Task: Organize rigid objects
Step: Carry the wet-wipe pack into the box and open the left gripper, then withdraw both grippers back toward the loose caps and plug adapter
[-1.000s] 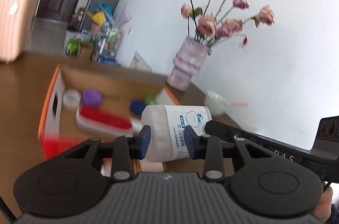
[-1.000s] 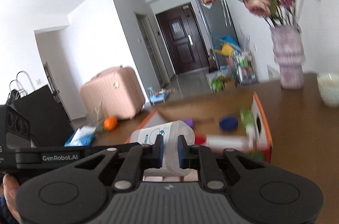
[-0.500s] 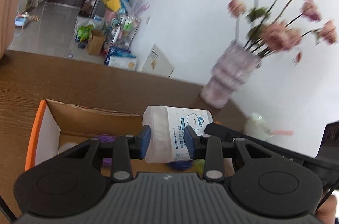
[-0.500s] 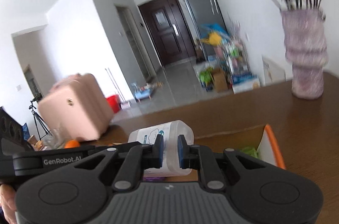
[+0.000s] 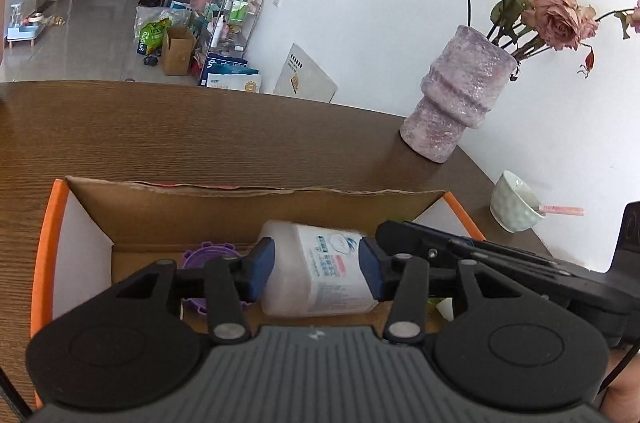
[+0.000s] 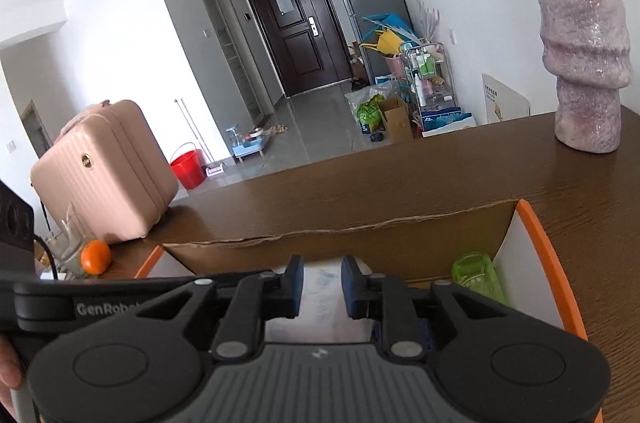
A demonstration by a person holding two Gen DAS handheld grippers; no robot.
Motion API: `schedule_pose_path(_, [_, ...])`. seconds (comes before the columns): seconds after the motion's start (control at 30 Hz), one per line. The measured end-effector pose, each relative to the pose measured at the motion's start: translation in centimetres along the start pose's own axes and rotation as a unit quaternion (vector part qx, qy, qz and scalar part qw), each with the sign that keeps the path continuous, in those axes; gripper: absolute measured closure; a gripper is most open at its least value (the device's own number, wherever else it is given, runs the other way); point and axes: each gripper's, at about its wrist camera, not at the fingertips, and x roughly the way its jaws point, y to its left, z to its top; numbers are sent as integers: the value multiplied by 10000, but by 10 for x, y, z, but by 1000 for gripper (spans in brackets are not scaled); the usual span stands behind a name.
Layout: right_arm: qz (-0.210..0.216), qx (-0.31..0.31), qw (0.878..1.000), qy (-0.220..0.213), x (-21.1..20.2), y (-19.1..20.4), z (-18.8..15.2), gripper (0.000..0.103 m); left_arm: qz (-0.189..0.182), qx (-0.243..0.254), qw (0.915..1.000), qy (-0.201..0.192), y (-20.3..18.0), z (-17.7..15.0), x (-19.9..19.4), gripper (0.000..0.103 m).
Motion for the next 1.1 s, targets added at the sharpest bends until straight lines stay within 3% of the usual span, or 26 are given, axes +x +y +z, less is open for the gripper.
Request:
schedule_pose_path(0.27, [-21,-49,9998,-184,-13,2,4,81,226,136,9994,-203,-6,3,-7,45])
schedule_pose_path(0.37, [-185,-174,9988,-415,-35,4,4,80,398,267,9984,-311,-8,0,-20,41])
schedule_pose_path(0.57, [-630,-340,9964,-449,-92,-3,-4,75,828,467,9940,-533,-12,-22,-69,29])
schedule_pose_path(0.6, [-694,-387,9957,-470,-104,-3,-7,75,997,554,9918,-576,-15,-28,-79,20])
schedule_pose_path(0.63, [-791,-452,9946,-496,-116,-3,-9,75,1186,669,9885,-651,-17,-34,-90,4])
schedule_pose_path(0.67, [-923,-574,9927,-524,-129,-2,-14,73,1399,784,9841,-764,-18,-41,-102,0])
schedule_pose_path(0.73, [-1158,-954,9876,-468,-148,3,-25,57,1918,928,9724,-954,-19,-56,-123,0])
schedule_pose_path(0.8, [-1322,-1143,9839,-386,-162,7,-39,25,2167,943,9671,-941,-18,-68,-142,0])
schedule_pose_path(0.87, [-1385,-1258,9814,-428,-174,14,-50,18,2126,842,9696,-874,-18,-79,-160,0])
schedule_pose_path(1.1, [-1210,-1132,9840,-650,-215,35,-73,12,2167,887,9674,-969,-39,-107,-209,0])
